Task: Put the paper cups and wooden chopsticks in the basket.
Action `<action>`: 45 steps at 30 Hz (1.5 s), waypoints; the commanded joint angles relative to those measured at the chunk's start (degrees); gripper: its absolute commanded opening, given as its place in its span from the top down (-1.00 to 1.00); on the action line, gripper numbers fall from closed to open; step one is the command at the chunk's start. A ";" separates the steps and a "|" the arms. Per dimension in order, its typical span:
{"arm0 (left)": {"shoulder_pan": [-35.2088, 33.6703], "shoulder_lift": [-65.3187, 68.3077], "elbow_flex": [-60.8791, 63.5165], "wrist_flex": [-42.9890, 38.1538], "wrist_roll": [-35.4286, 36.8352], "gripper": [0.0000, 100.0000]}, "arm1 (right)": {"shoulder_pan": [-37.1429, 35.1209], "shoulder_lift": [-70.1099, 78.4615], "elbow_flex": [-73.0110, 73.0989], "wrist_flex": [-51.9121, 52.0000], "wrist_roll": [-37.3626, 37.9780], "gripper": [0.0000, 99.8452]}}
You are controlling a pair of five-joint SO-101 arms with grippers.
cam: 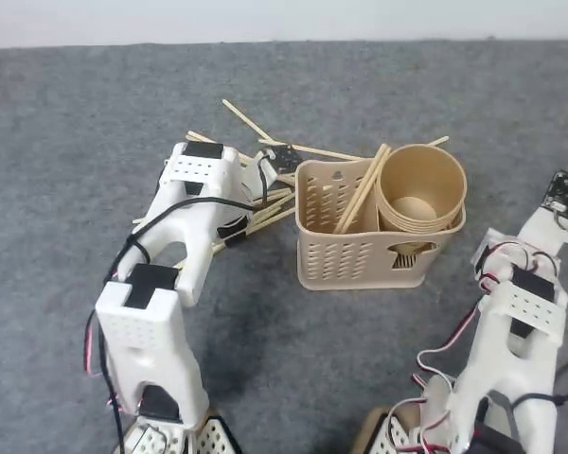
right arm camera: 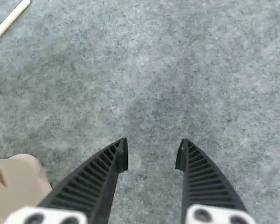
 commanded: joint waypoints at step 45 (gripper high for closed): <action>26.55 -54.59 -12.97 -19.78 62.51 0.98 | -0.66 -0.57 -0.18 -0.57 0.88 0.65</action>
